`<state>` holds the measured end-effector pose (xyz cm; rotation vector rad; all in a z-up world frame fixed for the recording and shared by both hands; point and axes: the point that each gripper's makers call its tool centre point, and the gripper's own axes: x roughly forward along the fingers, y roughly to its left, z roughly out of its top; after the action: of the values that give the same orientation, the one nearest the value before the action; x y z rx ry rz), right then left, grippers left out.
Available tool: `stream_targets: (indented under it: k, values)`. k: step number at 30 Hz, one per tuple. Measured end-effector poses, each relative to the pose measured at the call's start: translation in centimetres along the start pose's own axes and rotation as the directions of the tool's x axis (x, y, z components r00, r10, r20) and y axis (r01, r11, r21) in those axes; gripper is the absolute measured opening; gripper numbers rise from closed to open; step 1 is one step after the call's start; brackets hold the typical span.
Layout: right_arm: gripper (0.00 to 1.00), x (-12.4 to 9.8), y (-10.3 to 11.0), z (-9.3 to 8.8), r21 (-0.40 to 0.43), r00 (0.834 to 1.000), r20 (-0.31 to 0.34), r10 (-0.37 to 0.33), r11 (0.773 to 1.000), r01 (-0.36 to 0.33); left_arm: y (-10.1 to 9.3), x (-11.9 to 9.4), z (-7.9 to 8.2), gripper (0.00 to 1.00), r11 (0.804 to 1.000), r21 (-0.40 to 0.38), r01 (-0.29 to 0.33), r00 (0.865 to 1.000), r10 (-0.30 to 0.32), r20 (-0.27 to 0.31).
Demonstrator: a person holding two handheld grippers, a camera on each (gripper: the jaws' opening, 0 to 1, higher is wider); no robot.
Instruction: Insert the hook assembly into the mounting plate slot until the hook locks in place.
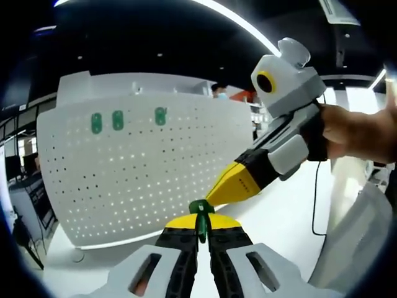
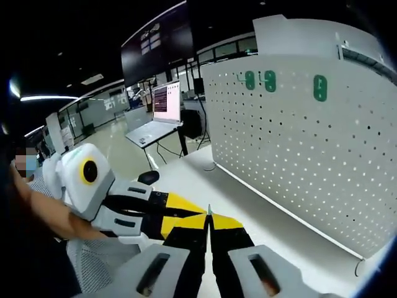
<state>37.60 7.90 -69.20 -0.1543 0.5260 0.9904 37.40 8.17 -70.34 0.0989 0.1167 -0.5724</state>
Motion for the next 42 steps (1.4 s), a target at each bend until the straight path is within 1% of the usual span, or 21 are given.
stream_targets:
  k: [11,22,30,35,37,39,42]
  values:
    - [0.0,-0.8,0.3,0.0,0.007,1.0,0.015,-0.016,1.0,0.016,-0.6,-0.2,0.4,0.06,1.0,0.005,0.015,1.0,-0.015,0.019]
    - [0.0,-1.1,0.2,0.0,0.016,1.0,0.02,-0.025,1.0,0.024,-1.1,-0.2,0.4,0.04,0.999,0.0,0.034,0.999,-0.034,0.02]
    - [0.0,-1.0,0.0,-0.1,0.035,0.999,0.027,-0.02,0.999,0.02,-1.0,-0.1,0.4,0.03,1.0,-0.003,0.027,0.999,-0.027,0.019]
    - [0.0,-0.8,-0.3,-0.4,0.066,1.0,0.022,-0.013,0.998,0.012,-1.0,-0.2,0.4,0.03,1.0,-0.001,0.024,1.0,-0.024,0.019]
    - [0.0,-0.7,-0.3,-0.6,0.063,1.0,0.015,-0.015,0.998,0.014,-0.9,-0.3,0.6,0.02,1.0,-0.005,0.021,0.999,-0.02,0.03]
    - [0.0,-0.6,-0.4,-0.8,0.077,1.0,0.012,-0.013,0.997,0.012,-0.9,-0.3,0.4,0.02,1.0,0.0,0.023,1.0,-0.023,0.022]
    - [0.0,-0.7,-0.2,-0.7,0.066,1.0,0.014,-0.016,0.998,0.015,-0.9,-0.3,0.5,0.02,1.0,-0.001,0.021,0.999,-0.021,0.024]
